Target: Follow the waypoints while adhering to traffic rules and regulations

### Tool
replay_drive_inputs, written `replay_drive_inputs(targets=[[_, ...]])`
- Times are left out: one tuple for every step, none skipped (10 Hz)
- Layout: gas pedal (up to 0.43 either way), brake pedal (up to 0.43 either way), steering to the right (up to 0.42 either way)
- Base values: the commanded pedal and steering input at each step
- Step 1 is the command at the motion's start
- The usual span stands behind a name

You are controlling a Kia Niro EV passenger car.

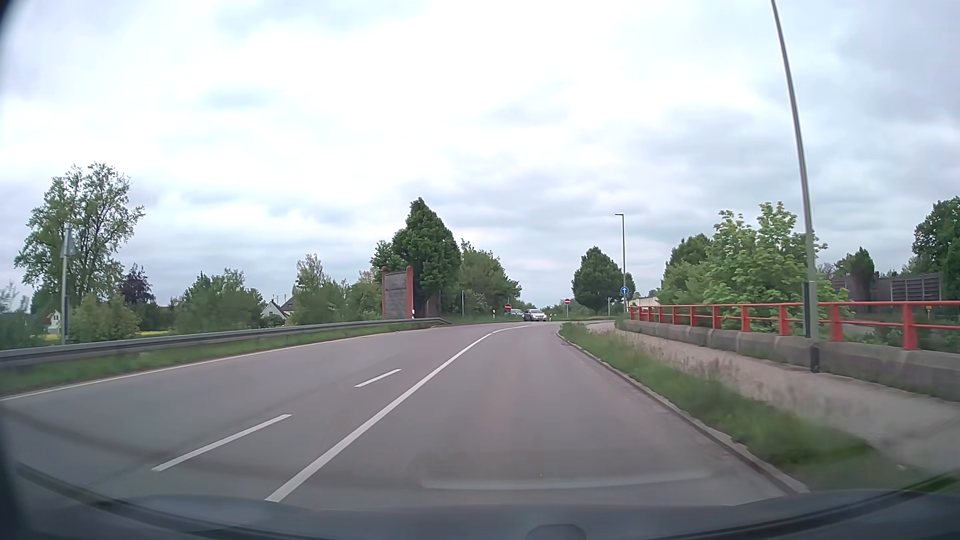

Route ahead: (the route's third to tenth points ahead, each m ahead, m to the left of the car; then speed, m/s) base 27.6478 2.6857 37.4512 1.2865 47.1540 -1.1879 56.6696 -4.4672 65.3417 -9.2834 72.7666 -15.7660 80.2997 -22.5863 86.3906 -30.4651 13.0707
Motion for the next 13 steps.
replay_drive_inputs(targets=[[0.067, 0.000, 0.000], [0.067, 0.000, 0.000], [0.067, 0.000, -0.001], [0.067, 0.000, -0.001], [0.059, 0.000, 0.000], [0.059, 0.000, 0.000], [0.059, 0.000, 0.002], [0.047, 0.000, 0.002], [0.047, 0.000, 0.003], [0.047, 0.000, 0.004], [0.047, 0.000, 0.006], [0.047, 0.000, 0.008], [0.059, 0.000, 0.010]])
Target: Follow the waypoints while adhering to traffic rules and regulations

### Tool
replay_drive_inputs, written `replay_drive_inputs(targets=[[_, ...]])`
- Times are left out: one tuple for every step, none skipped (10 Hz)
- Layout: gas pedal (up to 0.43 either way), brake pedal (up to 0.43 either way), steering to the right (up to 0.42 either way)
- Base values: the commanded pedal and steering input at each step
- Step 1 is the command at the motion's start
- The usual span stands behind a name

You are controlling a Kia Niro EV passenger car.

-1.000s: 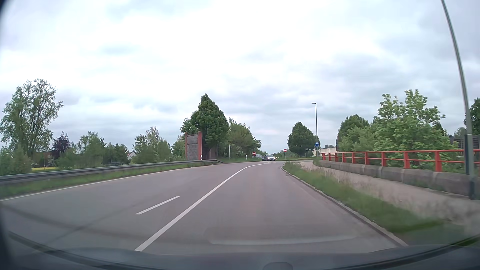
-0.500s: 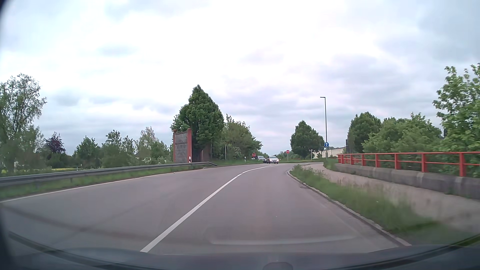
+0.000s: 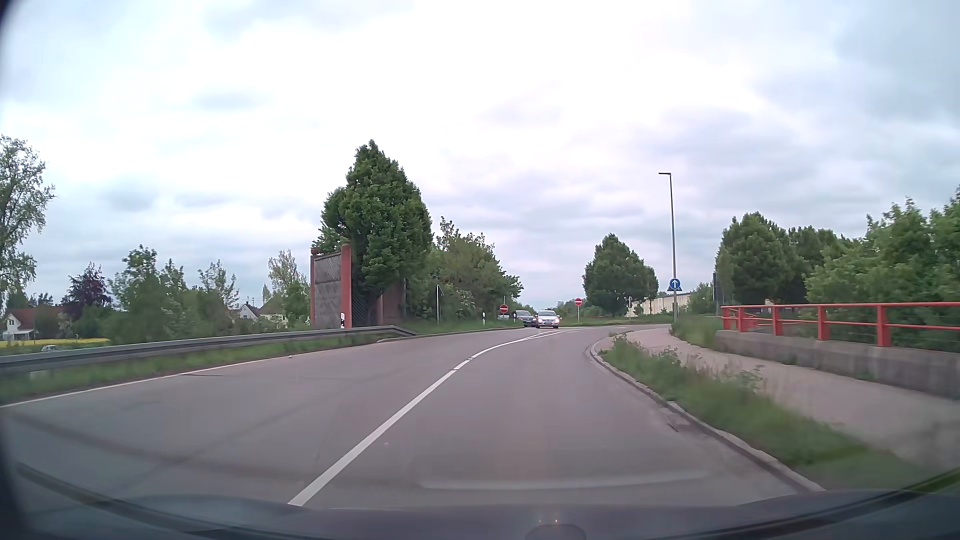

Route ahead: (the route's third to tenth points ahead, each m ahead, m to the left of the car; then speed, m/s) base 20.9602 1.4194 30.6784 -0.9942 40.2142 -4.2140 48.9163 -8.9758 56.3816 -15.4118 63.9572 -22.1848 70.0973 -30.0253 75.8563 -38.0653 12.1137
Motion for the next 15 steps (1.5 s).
replay_drive_inputs(targets=[[0.110, 0.000, 0.012], [0.110, 0.000, 0.015], [0.110, 0.000, 0.021], [0.110, 0.000, 0.025], [0.110, 0.000, 0.028], [0.110, 0.000, 0.030], [0.098, 0.000, 0.033], [0.098, 0.000, 0.036], [0.098, 0.000, 0.038], [0.087, 0.000, 0.039], [0.079, 0.000, 0.039], [0.079, 0.000, 0.039], [0.067, 0.000, 0.039], [0.067, 0.000, 0.039], [0.067, 0.000, 0.040]])
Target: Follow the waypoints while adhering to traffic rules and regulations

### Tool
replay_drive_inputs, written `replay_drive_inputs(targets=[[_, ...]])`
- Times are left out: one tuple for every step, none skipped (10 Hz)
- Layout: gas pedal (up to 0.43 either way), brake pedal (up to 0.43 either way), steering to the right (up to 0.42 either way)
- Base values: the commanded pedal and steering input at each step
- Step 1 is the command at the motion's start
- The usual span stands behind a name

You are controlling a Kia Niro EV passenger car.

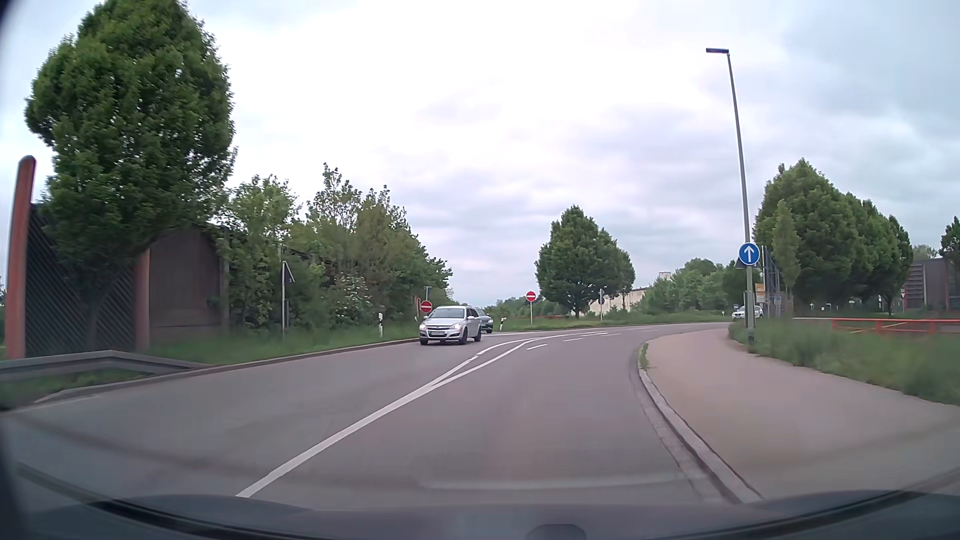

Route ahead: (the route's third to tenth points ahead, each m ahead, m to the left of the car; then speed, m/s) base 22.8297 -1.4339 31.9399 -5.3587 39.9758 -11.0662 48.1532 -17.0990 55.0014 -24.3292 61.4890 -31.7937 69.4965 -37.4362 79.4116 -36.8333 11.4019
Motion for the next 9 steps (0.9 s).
replay_drive_inputs(targets=[[0.067, 0.000, 0.041], [0.059, 0.000, 0.043], [0.059, 0.000, 0.044], [0.059, 0.000, 0.045], [0.059, 0.000, 0.045], [0.059, 0.000, 0.046], [0.059, 0.000, 0.048], [0.059, 0.000, 0.054], [0.059, 0.000, 0.059]])
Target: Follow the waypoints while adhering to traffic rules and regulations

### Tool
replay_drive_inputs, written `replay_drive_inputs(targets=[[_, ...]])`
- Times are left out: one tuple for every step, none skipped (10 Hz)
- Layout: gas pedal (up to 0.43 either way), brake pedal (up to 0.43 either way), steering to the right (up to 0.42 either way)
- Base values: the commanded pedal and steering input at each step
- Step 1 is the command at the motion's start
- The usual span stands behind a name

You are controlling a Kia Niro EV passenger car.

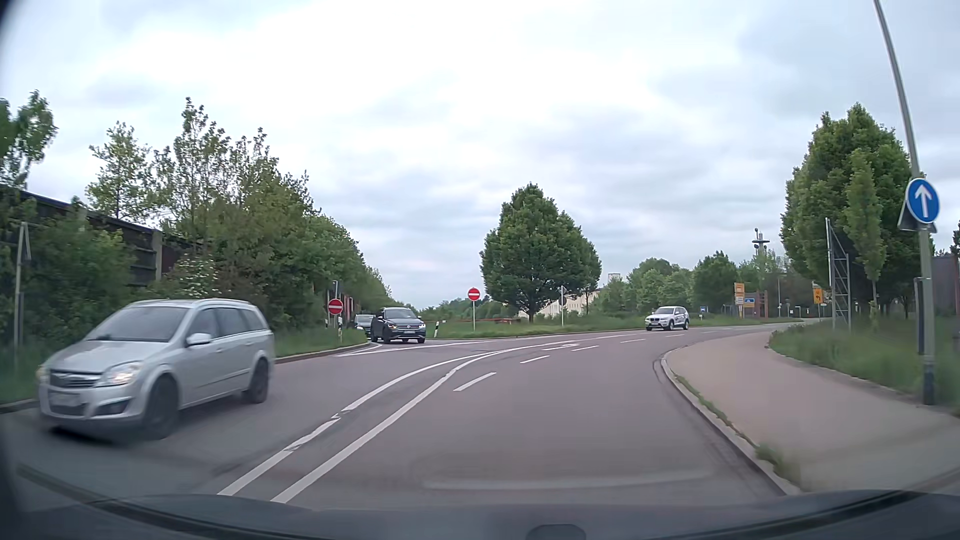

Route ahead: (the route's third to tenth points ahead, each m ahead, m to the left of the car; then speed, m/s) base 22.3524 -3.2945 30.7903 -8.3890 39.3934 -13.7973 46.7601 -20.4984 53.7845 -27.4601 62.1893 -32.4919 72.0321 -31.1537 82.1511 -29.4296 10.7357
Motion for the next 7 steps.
replay_drive_inputs(targets=[[0.059, 0.000, 0.064], [0.059, 0.000, 0.065], [0.059, 0.000, 0.064], [0.059, 0.000, 0.063], [0.059, 0.000, 0.063], [0.059, 0.000, 0.062], [0.059, 0.000, 0.063]])
